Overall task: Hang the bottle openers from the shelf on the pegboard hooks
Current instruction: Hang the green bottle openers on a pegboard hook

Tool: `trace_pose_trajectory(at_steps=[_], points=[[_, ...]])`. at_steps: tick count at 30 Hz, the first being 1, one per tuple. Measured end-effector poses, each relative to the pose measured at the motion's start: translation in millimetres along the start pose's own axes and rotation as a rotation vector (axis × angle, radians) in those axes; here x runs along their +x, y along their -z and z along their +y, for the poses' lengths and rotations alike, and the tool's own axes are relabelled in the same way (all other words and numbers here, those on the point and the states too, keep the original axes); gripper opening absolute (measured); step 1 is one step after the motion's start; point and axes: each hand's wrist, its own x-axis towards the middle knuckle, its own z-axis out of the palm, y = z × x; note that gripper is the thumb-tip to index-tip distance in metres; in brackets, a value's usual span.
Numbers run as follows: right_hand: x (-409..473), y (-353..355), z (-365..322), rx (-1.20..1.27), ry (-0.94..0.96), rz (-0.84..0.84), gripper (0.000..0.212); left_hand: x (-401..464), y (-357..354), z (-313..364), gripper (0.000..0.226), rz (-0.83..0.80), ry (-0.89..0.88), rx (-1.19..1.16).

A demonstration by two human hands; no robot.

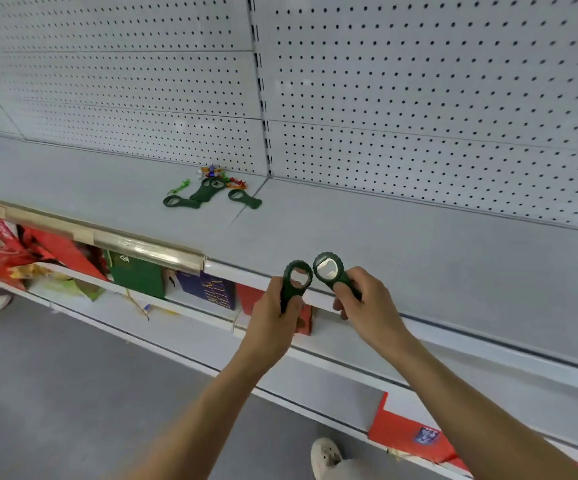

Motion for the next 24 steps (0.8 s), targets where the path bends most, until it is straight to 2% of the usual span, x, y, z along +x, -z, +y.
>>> trace_pose_trajectory(at_steps=[11,24], points=[[-90.9,136.4,31.6,0.099,0.043,0.202,0.005,-63.0,-110.0,90.4,0.009,-0.120,-0.173,-0.125],[-192.4,367.0,94.1,0.159,0.080,0.318,0.008,-152.8,-313.3,210.5,0.010,-0.137,-0.253,-0.232]])
